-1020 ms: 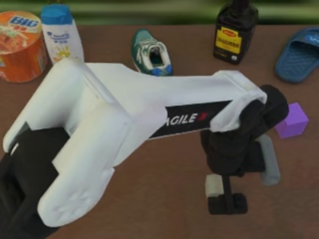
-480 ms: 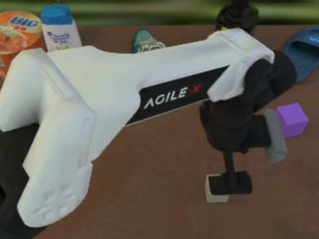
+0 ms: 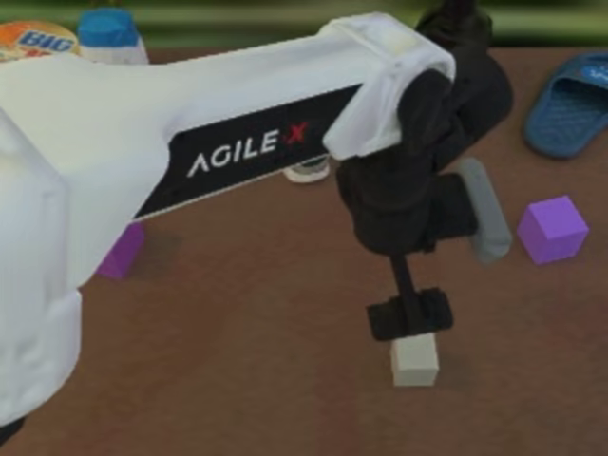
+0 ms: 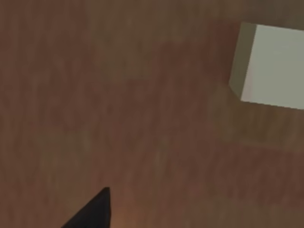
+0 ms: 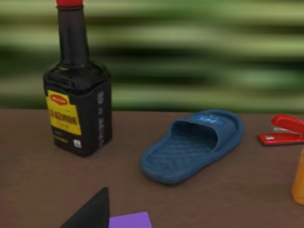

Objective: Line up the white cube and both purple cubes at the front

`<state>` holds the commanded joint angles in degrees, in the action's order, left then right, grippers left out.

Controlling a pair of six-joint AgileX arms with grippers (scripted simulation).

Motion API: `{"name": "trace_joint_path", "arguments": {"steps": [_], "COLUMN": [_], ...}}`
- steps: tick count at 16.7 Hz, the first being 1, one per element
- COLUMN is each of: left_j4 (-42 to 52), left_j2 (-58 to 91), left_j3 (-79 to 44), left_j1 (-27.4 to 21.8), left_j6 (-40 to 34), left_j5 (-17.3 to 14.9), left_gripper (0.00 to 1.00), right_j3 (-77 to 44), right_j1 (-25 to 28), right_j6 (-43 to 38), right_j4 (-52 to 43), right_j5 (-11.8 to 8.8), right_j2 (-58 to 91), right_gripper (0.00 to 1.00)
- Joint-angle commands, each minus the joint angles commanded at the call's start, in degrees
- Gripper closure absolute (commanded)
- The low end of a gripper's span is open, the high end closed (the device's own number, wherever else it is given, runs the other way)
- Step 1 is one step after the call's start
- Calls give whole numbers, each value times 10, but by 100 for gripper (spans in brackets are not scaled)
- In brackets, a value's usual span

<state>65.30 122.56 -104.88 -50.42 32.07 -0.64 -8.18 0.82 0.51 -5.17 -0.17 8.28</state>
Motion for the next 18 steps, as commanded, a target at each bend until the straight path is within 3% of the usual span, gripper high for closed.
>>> {"name": "trace_joint_path", "arguments": {"steps": [4, 13, 18], "left_j4": [-91, -374, -521], "left_j2": [-176, -761, -1018], "left_j3": [152, 654, 883], "left_j1": [85, 330, 436], "left_j6": [-50, -197, -263], "left_j5": [5, 16, 14], "left_gripper": [0, 0, 0], "right_j3": [-150, -560, -758], "right_j1": [11, 43, 58], "right_j6": [10, 40, 54], "right_j4": [-94, -379, -512], "right_j5": [0, 3, 4], "right_j2": [168, 735, 988], "right_gripper": [0, 0, 0]}}
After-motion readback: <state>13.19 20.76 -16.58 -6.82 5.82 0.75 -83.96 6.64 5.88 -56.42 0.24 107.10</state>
